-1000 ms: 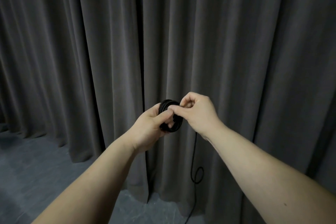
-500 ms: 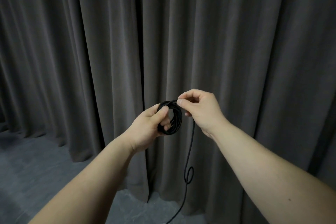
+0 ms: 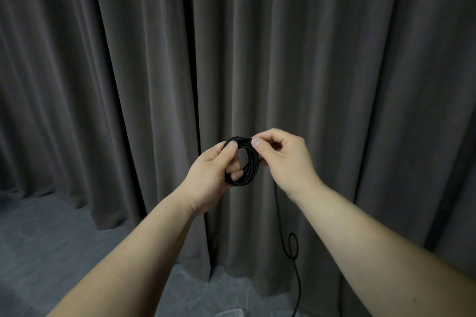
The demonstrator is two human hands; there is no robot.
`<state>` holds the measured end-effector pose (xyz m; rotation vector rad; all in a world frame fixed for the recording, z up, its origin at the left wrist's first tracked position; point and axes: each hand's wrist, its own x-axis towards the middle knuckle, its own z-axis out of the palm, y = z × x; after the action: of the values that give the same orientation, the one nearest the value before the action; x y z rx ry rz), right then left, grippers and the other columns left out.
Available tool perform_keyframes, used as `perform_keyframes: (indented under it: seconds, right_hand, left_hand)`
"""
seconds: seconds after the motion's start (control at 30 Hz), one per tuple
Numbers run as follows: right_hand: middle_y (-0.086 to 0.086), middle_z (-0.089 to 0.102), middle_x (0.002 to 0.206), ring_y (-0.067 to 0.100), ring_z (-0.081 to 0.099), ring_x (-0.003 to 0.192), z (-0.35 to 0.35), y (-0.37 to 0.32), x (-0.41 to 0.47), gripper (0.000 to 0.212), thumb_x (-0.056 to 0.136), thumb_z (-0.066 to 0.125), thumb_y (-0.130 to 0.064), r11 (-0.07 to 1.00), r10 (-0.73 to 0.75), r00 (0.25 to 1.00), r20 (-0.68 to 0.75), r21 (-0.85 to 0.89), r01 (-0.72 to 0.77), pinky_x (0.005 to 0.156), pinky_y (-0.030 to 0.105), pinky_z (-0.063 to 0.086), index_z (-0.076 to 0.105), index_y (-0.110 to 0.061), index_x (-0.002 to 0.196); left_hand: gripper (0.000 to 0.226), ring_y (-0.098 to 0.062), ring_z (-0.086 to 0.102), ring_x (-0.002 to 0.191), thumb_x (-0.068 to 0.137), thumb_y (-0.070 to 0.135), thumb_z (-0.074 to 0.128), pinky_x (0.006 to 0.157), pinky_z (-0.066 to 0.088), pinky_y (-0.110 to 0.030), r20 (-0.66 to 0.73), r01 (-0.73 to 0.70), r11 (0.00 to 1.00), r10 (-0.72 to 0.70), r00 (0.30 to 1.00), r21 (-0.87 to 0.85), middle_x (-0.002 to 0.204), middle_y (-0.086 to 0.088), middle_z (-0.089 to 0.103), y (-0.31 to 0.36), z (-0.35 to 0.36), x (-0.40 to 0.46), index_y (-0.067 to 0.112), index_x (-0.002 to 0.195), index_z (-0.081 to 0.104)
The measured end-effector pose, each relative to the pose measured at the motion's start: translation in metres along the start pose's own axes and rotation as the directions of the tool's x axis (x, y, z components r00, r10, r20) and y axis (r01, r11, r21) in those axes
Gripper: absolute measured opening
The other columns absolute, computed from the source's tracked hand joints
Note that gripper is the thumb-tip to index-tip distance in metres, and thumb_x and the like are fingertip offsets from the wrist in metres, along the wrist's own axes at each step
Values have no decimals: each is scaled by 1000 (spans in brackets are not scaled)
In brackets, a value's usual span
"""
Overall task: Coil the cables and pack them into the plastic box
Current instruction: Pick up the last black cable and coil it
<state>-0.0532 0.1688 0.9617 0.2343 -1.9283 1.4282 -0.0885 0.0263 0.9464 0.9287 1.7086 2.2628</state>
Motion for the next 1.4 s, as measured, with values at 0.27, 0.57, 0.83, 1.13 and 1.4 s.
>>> perform_keyframes:
  seconds: [0.27, 0.57, 0.83, 1.13, 1.4]
  right_hand:
    - [-11, 61, 72, 4, 56, 68, 6, 3, -8, 15, 86, 63, -10, 986, -111, 987, -116, -135, 95, 69, 22, 46, 62, -21, 76]
    - [-7, 65, 82, 5, 62, 77, -14, 17, -7, 14, 87, 62, -11, 977, -139, 984, -109, -180, 118, 72, 17, 48, 71, -19, 81]
    - [-11, 62, 87, 4, 60, 84, -46, 24, -1, 20, 87, 55, -5, 967, -172, 984, -38, -199, 162, 77, 20, 48, 69, -19, 89]
    - [8, 72, 80, 33, 67, 71, -81, 43, 3, 31, 86, 63, -13, 1000, 22, 1000, -10, 12, -22, 72, 50, 56, 68, -44, 86]
    - [-4, 71, 87, 6, 67, 76, -126, 48, 11, 28, 93, 55, -1, 986, 70, 995, 74, 148, -81, 65, 18, 52, 68, -24, 100]
  left_hand:
    - [30, -10, 29, 51, 99, 30, 47, 55, 28, -21, 1, -27, 998, 27, 1000, -58, 57, 4, 28, -13, 1, 6, 17, 72, 43]
    - [34, -10, 25, 52, 95, 31, 50, 50, 29, -18, -49, 0, 994, -6, 999, -105, 57, 5, 28, -20, 21, 13, 24, 63, 57]
    - [48, -11, 20, 53, 103, 25, 42, 51, 22, -21, -76, 36, 989, -47, 996, -145, 55, 5, 26, -22, 54, 22, 24, 56, 53]
    - [26, -10, 33, 50, 92, 30, 54, 56, 33, -24, 25, 105, 976, -102, 994, -193, 55, 4, 29, -30, 86, 36, 16, 74, 41]
    - [13, -9, 46, 58, 99, 24, 46, 64, 56, -35, 74, 182, 969, -172, 982, -167, 61, 4, 38, -30, 125, 42, 15, 90, 49]
